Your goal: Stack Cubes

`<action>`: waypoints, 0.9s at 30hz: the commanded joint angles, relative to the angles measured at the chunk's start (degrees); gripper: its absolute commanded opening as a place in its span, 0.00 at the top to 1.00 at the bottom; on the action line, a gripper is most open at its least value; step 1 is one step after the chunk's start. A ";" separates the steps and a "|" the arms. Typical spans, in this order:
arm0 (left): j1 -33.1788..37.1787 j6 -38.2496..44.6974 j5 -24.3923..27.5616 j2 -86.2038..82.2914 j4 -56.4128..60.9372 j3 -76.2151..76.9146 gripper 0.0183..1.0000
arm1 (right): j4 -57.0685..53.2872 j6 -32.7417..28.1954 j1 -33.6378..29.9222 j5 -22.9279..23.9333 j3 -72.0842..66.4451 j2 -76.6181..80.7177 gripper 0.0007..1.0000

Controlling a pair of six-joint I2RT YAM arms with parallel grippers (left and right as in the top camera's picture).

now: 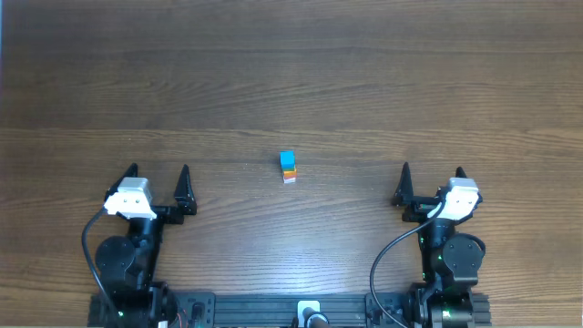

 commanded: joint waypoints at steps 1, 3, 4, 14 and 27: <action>0.28 0.85 0.76 -0.44 0.13 -0.31 0.00 | -0.13 -2.19 -0.59 -0.94 -0.44 1.03 0.01; 0.28 0.87 0.76 -0.44 0.13 -0.31 0.00 | -0.11 -3.72 -0.59 -0.92 -0.44 2.47 0.01; 0.28 0.85 0.76 -0.44 0.15 -0.31 0.01 | -0.07 -3.98 -0.59 -0.90 -0.44 3.37 0.01; 0.28 0.85 0.76 -0.44 0.15 -0.31 0.00 | -0.02 -3.91 -0.59 -0.04 -0.39 7.43 0.01; 0.28 0.85 0.76 -0.44 0.15 -0.31 0.00 | -0.02 -3.91 -0.59 -0.07 -0.39 8.04 0.01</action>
